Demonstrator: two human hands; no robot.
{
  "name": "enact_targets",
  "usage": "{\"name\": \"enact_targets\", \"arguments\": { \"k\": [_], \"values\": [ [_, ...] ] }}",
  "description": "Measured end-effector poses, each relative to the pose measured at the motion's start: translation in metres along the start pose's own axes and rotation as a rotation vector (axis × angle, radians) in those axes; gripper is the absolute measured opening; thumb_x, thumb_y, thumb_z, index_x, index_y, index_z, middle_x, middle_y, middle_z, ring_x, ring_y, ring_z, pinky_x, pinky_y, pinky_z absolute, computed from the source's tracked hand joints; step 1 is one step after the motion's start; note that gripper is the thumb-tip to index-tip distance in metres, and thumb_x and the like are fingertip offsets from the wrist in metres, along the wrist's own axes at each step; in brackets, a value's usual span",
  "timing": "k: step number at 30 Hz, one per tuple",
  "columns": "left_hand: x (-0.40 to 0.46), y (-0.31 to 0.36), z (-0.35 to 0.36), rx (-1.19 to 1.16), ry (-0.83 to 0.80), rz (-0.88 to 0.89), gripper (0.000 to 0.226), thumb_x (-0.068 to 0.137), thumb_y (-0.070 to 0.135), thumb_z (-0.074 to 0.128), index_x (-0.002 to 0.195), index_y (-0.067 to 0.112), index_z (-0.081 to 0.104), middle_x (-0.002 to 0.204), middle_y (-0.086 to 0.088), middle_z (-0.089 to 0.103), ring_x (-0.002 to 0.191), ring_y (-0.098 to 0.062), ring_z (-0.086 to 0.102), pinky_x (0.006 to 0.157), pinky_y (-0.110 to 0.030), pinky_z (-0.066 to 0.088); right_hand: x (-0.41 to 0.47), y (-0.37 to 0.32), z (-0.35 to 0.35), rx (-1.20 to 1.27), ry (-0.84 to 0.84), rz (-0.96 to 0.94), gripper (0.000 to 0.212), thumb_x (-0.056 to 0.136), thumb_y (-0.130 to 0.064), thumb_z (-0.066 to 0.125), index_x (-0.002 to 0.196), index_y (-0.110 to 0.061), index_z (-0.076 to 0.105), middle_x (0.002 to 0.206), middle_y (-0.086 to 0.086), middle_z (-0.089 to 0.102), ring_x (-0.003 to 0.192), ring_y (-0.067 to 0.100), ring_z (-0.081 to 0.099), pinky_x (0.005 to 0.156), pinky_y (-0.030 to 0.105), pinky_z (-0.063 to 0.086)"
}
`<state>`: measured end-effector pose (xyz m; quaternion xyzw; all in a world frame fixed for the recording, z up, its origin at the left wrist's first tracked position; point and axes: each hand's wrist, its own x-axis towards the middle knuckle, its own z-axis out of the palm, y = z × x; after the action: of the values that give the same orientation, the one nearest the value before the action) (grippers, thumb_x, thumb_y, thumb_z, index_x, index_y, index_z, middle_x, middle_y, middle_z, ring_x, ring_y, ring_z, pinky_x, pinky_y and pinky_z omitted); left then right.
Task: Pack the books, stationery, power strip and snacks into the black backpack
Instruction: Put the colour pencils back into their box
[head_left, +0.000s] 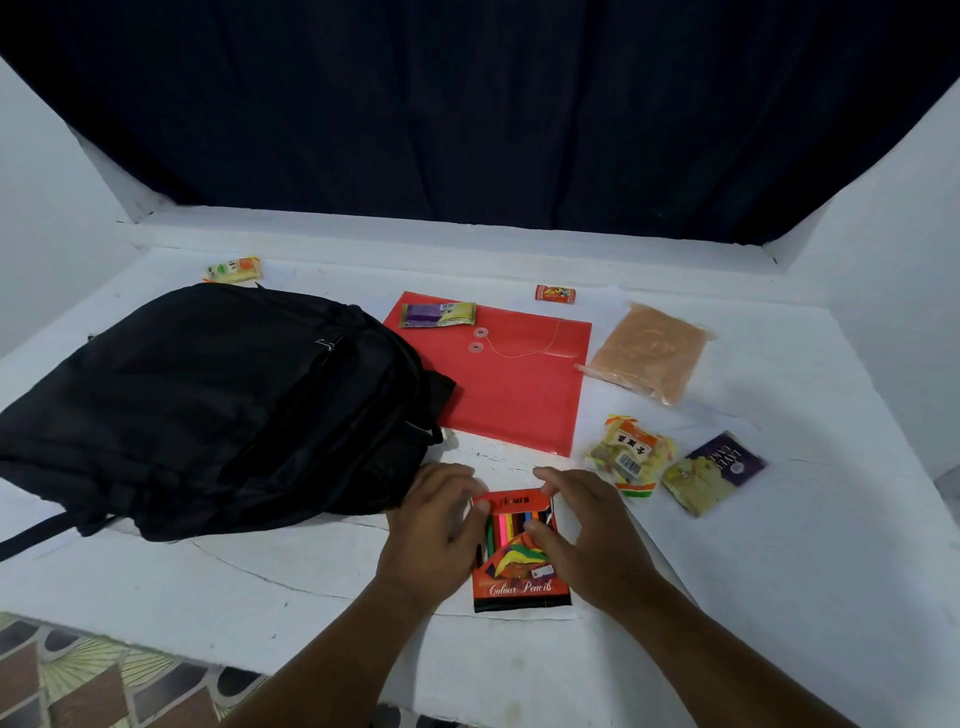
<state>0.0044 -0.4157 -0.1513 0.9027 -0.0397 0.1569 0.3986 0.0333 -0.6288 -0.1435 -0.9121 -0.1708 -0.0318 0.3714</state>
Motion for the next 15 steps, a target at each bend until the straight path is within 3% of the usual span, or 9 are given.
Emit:
{"name": "enact_targets", "arguments": {
  "k": [4,7,11,15],
  "values": [
    [-0.0010,-0.0025,0.0014,0.013,0.007,-0.018,0.030,0.097,0.047,0.050,0.097,0.025,0.070,0.119,0.012,0.061,0.122,-0.010,0.054,0.093,-0.045,0.052,0.0000,0.0030,0.0034,-0.052,0.048,-0.103,0.040,0.083,-0.058,0.063,0.107,-0.026,0.068,0.111,-0.013,0.063,0.104,0.006,0.059,0.086,0.027,0.056],
    [0.0002,0.0003,0.0020,0.092,-0.006,-0.047,0.034,0.094,0.047,0.053,0.108,0.022,0.070,0.127,0.007,0.061,0.126,-0.011,0.052,0.099,-0.046,0.051,0.0012,0.0058,0.0043,-0.075,0.053,-0.133,0.037,0.080,-0.059,0.067,0.096,-0.025,0.068,0.118,-0.011,0.065,0.112,0.005,0.058,0.094,0.027,0.052],
    [0.0000,0.0000,0.0016,0.119,-0.017,-0.001,0.037,0.091,0.048,0.056,0.108,0.021,0.075,0.129,0.007,0.062,0.127,-0.011,0.049,0.098,-0.047,0.051,0.0019,0.0064,0.0037,-0.105,0.011,-0.130,0.042,0.077,-0.065,0.066,0.092,-0.026,0.067,0.119,-0.015,0.068,0.120,0.004,0.054,0.105,0.029,0.040],
    [0.0011,-0.0043,0.0016,0.104,-0.002,0.046,0.037,0.088,0.050,0.057,0.104,0.022,0.075,0.122,0.010,0.063,0.122,-0.011,0.053,0.095,-0.045,0.052,0.0030,-0.0005,0.0023,-0.102,0.002,-0.133,0.040,0.077,-0.062,0.067,0.092,-0.025,0.069,0.107,-0.013,0.070,0.102,0.002,0.059,0.094,0.023,0.046]
  ]
}}
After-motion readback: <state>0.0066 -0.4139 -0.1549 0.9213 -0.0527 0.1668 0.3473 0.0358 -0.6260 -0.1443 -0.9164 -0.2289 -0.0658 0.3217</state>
